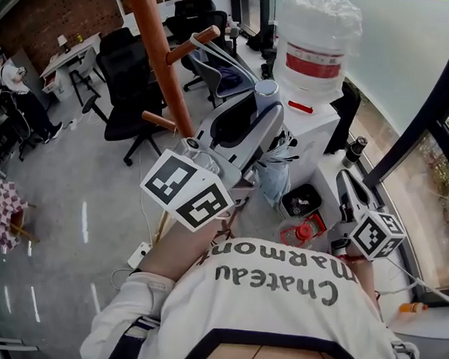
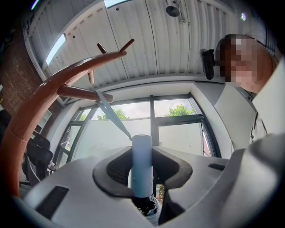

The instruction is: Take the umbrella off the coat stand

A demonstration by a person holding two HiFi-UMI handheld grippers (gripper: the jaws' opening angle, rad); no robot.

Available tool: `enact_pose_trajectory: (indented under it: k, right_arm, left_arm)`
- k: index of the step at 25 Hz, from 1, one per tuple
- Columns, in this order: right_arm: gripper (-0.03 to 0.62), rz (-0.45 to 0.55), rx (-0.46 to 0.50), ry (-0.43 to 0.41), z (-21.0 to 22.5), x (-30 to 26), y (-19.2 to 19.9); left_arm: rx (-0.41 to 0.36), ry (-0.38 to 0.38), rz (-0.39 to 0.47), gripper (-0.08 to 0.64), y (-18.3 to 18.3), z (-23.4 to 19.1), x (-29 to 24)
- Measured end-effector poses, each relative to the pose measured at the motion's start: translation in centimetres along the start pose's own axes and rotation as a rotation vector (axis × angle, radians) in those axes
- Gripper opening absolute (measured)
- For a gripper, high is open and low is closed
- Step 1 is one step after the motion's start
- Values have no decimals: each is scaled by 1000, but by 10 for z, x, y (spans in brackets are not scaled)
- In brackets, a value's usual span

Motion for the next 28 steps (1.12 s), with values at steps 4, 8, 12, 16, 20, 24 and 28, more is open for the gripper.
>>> enact_pose_trajectory:
  k: [4,8,12,16,20,24,28]
  right_arm:
    - [48,-6,1,-3,0,5,1]
    - [48,-5,0,1,0,9,0]
    - [48,-1,-7,-1,0,13,1]
    - [47,-1,-9,1,4,16,0]
    - [48,3,-10,-1,3,20,-2]
    - [48,8,-10,-4,3,21,-3]
    - [48,9,-8,-4,2,23,-2]
  left_arm:
    - [-6,11,5,141,-2,9,-2]
    - [8,18,11,141,-5,12,-1]
    - [15,18,17,141,-6,14,0]
    - [12,15,18,141,-6,17,-3]
    - [14,11,18,141,-9,19,-4]
    - [14,5,21,141,-8,19,-4]
    - [21,6,22,141,-7,18,-5]
Point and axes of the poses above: the fingertips, and each gripper's own axes: x backward along the fingers, z to its right, y out of its underside, the point moved 1 cm from there along x, backward along the fingers, and after that the axes turned 2 degrees about -z, right-handed, at the moved point
